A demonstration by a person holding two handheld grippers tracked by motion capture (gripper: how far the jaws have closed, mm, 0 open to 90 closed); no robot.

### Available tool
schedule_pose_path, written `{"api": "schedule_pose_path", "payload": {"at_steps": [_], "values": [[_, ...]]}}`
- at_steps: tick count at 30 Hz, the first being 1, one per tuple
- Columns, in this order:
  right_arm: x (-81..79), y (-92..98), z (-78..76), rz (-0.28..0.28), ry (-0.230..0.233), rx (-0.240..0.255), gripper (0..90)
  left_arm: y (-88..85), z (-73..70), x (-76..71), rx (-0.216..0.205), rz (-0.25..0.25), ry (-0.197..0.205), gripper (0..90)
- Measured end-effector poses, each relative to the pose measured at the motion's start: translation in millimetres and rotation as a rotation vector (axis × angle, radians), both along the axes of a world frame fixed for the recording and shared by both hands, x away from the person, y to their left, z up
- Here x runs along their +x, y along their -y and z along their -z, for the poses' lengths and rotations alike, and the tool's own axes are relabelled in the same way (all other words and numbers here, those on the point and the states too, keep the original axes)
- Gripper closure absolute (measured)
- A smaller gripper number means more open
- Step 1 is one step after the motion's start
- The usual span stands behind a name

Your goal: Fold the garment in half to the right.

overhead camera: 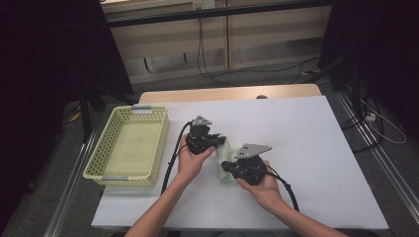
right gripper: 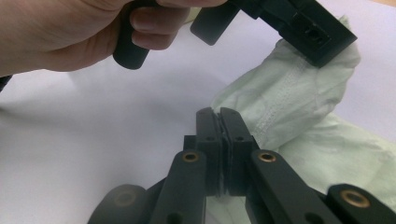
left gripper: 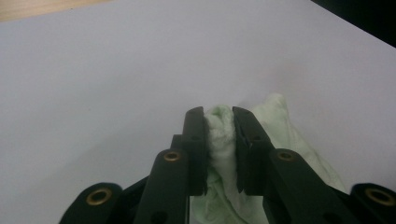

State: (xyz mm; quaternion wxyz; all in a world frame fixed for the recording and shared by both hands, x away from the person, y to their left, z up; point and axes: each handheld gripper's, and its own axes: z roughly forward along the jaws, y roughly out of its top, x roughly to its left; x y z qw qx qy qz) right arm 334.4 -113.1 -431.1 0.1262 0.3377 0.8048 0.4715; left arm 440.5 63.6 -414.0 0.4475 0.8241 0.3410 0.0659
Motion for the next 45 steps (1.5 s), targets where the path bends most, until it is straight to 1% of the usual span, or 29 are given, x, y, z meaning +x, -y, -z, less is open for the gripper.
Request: {"api": "schedule_pose_path", "payload": {"at_steps": [6,7,8,9,14,17,19,21,22,23,26,30,32,36,37,41,45], "values": [[-1.6,5.8,1.9,0.006,-0.009,-0.002,87.7,8.6,1.9,-0.6,-0.003,0.006,-0.007,76.6],[-1.9,6.8,2.4,0.009,-0.014,-0.005,87.6,9.6,2.3,-0.5,0.0,0.008,-0.005,76.7],[-2.0,7.4,2.8,0.008,-0.013,-0.008,87.4,10.8,2.3,-0.8,0.01,0.009,-0.011,76.7],[-2.1,8.3,3.4,0.008,-0.015,-0.006,87.0,12.7,3.5,-0.9,0.007,0.011,-0.008,76.7],[-3.4,13.7,6.5,0.014,-0.028,-0.011,86.7,17.4,6.5,-0.7,0.005,0.013,-0.018,76.3],[-4.6,16.6,6.1,0.015,-0.026,-0.018,86.7,20.3,8.1,-0.5,0.009,0.016,-0.02,76.1],[-5.6,18.8,4.9,0.019,-0.024,-0.021,86.8,22.5,9.5,-0.1,0.005,0.015,-0.027,76.1],[-6.0,20.6,4.9,0.022,-0.026,-0.026,86.8,24.7,10.5,0.5,0.013,0.021,-0.03,76.1],[-6.3,21.3,5.3,0.024,-0.027,-0.028,86.8,26.3,11.1,0.6,0.011,0.022,-0.028,76.1],[-6.5,22.0,5.8,0.025,-0.028,-0.03,86.6,27.5,10.9,0.4,0.018,0.024,-0.033,76.1],[-6.8,23.5,7.1,0.024,-0.032,-0.03,85.9,32.3,13.2,0.3,0.012,0.024,-0.028,75.8],[-7.9,24.3,6.8,0.025,-0.036,-0.034,84.8,35.9,14.1,0.9,0.017,0.026,-0.036,75.6],[-8.2,25.0,6.7,0.026,-0.037,-0.039,84.8,38.1,15.0,0.8,0.01,0.019,-0.04,75.5],[-9.3,26.0,7.3,0.036,-0.04,-0.05,85.3,42.1,16.6,0.6,0.023,0.026,-0.041,75.2],[-9.4,26.7,7.7,0.037,-0.048,-0.052,85.1,42.7,17.0,0.8,0.026,0.028,-0.041,75.1],[-9.3,29.1,10.6,0.041,-0.057,-0.045,83.7,46.7,19.0,0.6,0.023,0.029,-0.048,75.0],[-11.0,31.3,13.9,0.044,-0.061,-0.045,83.8,51.6,19.8,-1.2,0.028,0.037,-0.041,75.0]]}}
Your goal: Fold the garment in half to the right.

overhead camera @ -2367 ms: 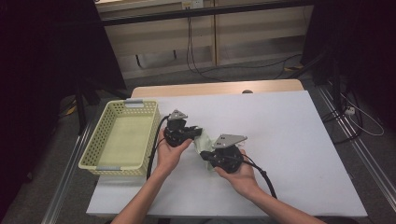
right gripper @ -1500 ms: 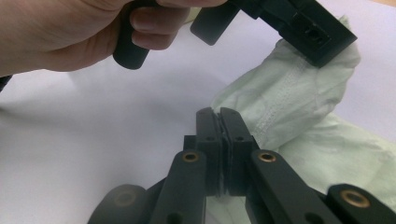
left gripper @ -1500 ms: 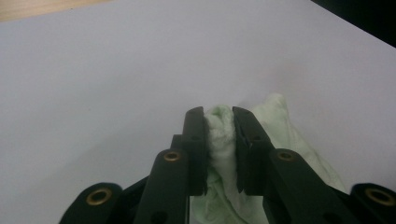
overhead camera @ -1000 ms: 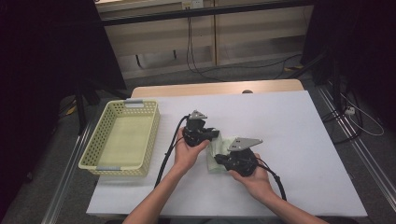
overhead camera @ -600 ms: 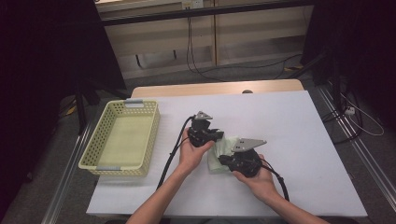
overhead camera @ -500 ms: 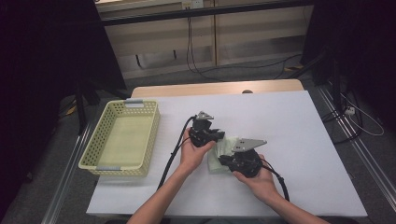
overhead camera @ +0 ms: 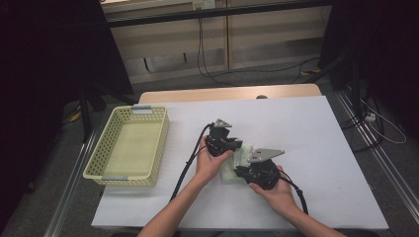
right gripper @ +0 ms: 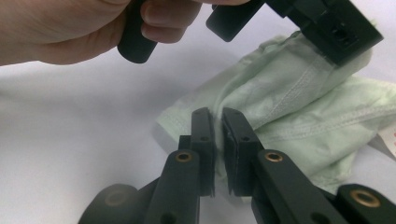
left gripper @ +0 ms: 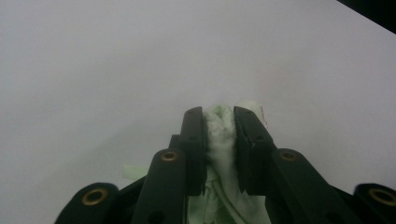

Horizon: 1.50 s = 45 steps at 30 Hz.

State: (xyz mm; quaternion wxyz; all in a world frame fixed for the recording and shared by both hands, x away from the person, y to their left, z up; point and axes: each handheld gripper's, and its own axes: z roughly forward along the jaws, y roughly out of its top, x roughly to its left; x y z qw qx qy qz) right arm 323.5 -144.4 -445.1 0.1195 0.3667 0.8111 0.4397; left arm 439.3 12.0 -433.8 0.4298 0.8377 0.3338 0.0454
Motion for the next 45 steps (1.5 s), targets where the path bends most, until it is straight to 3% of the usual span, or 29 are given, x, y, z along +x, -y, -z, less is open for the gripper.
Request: {"api": "schedule_pose_path", "payload": {"at_steps": [16,25,37,45], "values": [[-2.1,7.3,6.1,0.025,-0.011,-0.026,80.9,10.9,7.0,-0.8,-0.006,0.033,0.006,71.5],[-3.6,8.3,5.0,0.034,-0.003,-0.035,70.4,7.3,-0.7,-6.0,-0.038,0.061,0.028,62.5],[2.0,19.9,-5.4,0.063,0.023,-0.01,54.9,-21.1,-13.6,-10.1,-0.063,0.02,0.064,35.9],[9.5,28.2,-12.3,0.086,0.06,-0.021,54.1,-47.4,-21.1,-15.2,-0.02,-0.031,0.09,16.4]]}}
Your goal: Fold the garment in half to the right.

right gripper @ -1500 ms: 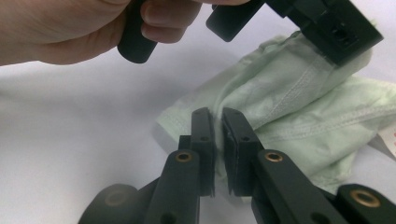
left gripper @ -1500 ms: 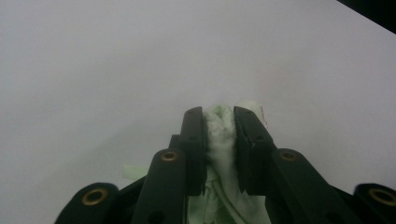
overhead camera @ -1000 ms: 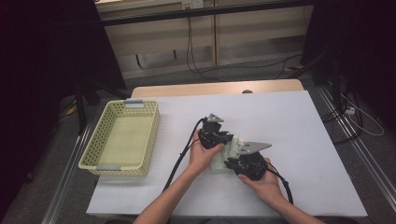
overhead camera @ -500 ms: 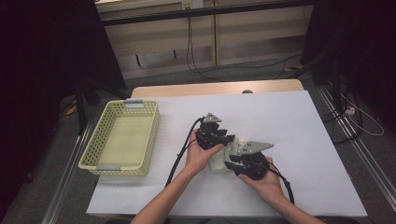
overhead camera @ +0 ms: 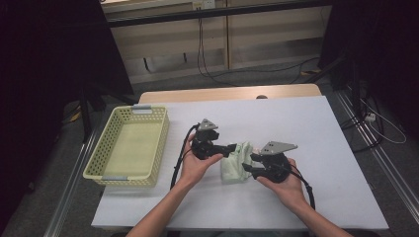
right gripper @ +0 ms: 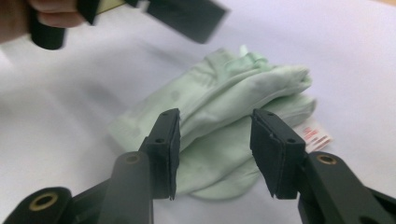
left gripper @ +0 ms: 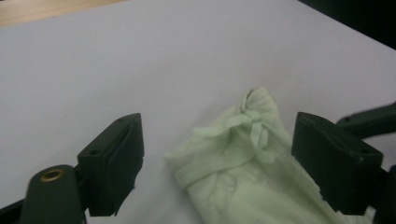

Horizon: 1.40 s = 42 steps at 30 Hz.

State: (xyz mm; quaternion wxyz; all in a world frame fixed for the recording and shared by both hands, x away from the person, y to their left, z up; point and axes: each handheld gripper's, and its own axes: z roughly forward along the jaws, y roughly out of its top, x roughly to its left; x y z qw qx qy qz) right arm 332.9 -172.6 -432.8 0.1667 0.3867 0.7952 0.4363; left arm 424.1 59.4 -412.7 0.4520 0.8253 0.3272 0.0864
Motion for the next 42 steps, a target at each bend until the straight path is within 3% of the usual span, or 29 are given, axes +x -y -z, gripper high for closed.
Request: {"api": "schedule_pose_path", "payload": {"at_steps": [3,9,12,15,16,19,25,35,42], "values": [[6.0,2.0,-3.1,0.014,0.02,-0.01,55.1,-11.1,-4.3,-5.5,-0.006,-0.007,0.031,13.1],[19.3,-1.2,-11.6,0.012,0.035,-0.012,59.2,-22.9,5.3,-8.6,0.018,-0.006,0.022,9.3],[26.9,-5.2,-15.0,0.015,0.05,-0.024,62.5,-25.2,11.9,-8.2,0.01,-0.012,0.013,6.0],[36.1,-10.6,-16.8,0.017,0.059,-0.03,65.0,-25.4,13.3,-8.2,0.045,-0.011,0.029,5.3],[39.3,-12.7,-17.1,0.018,0.062,-0.029,65.4,-25.6,13.5,-8.5,0.036,-0.012,0.022,5.3],[48.4,-20.8,-16.9,0.014,0.061,-0.04,65.8,-28.1,15.7,-9.0,0.038,-0.035,0.037,5.2],[61.9,-31.9,-11.1,0.014,0.039,-0.08,66.9,-32.1,21.5,-8.3,0.048,-0.045,0.019,5.2],[62.1,-24.5,-4.3,0.007,0.02,-0.113,78.4,-26.1,25.5,-7.9,0.077,-0.029,0.023,6.3],[56.5,-14.2,-4.3,0.008,0.021,-0.111,85.0,-22.5,26.3,-8.6,0.081,-0.034,0.029,6.7]]}}
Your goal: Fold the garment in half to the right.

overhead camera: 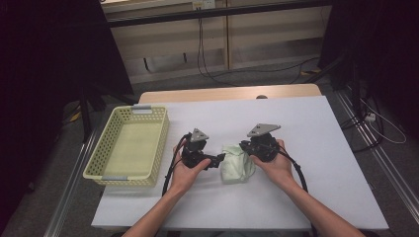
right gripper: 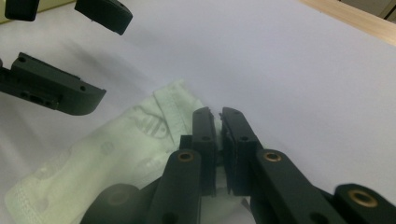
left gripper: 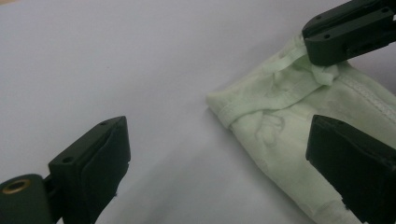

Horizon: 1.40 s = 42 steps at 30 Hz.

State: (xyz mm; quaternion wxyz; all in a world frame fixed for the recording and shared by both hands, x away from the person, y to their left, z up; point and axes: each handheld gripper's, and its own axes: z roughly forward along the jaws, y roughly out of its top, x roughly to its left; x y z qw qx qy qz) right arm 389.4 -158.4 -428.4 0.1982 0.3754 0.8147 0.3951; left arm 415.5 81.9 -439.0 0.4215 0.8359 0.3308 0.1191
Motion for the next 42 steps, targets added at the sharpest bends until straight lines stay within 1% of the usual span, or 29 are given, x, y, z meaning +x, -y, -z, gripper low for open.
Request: {"api": "schedule_pose_path", "payload": {"at_steps": [4,5,7,10,11,16,25,28,34,37,39,40,41,42], "values": [[-3.0,5.4,0.1,-0.009,0.003,-0.012,85.7,-0.1,0.3,0.5,0.01,-0.011,0.008,6.9],[-4.3,7.7,0.8,-0.011,0.003,-0.014,85.7,0.1,0.6,0.5,0.006,-0.014,0.002,6.9],[-5.8,10.9,2.3,-0.006,0.003,-0.015,85.6,-0.3,1.1,1.3,0.013,-0.014,0.007,6.9],[-7.2,16.2,6.0,0.001,0.001,-0.011,85.5,0.7,1.9,1.2,0.014,-0.015,0.0,7.1],[-7.5,17.6,7.3,0.003,0.0,-0.011,85.5,0.7,1.7,1.2,0.021,-0.015,0.007,7.1],[-8.7,23.0,12.6,0.016,-0.007,-0.016,84.6,1.3,1.8,0.7,0.024,-0.013,0.006,7.1],[-3.1,25.0,20.9,0.036,-0.015,-0.038,82.7,1.4,2.3,0.4,0.025,-0.011,-0.003,7.1],[-1.1,24.6,23.3,0.037,-0.013,-0.045,82.9,1.3,2.0,0.5,0.027,-0.009,0.007,7.1],[1.1,24.1,27.2,0.046,-0.014,-0.059,84.5,-1.6,2.2,1.5,0.021,-0.009,-0.001,7.1],[0.9,23.9,28.0,0.05,-0.016,-0.056,84.6,-2.1,2.9,1.1,0.016,-0.01,-0.006,7.0],[0.6,23.9,28.0,0.052,-0.014,-0.054,84.3,-2.3,3.0,1.3,0.02,-0.002,-0.009,7.1],[0.3,24.0,27.9,0.052,-0.015,-0.052,83.7,-2.1,2.9,1.0,0.012,-0.005,-0.011,7.0],[0.0,24.4,27.7,0.052,-0.015,-0.047,82.5,-2.5,2.4,1.0,0.013,-0.005,-0.004,7.1],[-0.2,25.0,27.3,0.053,-0.015,-0.044,80.7,-3.0,1.4,0.7,0.009,0.001,-0.006,7.0]]}}
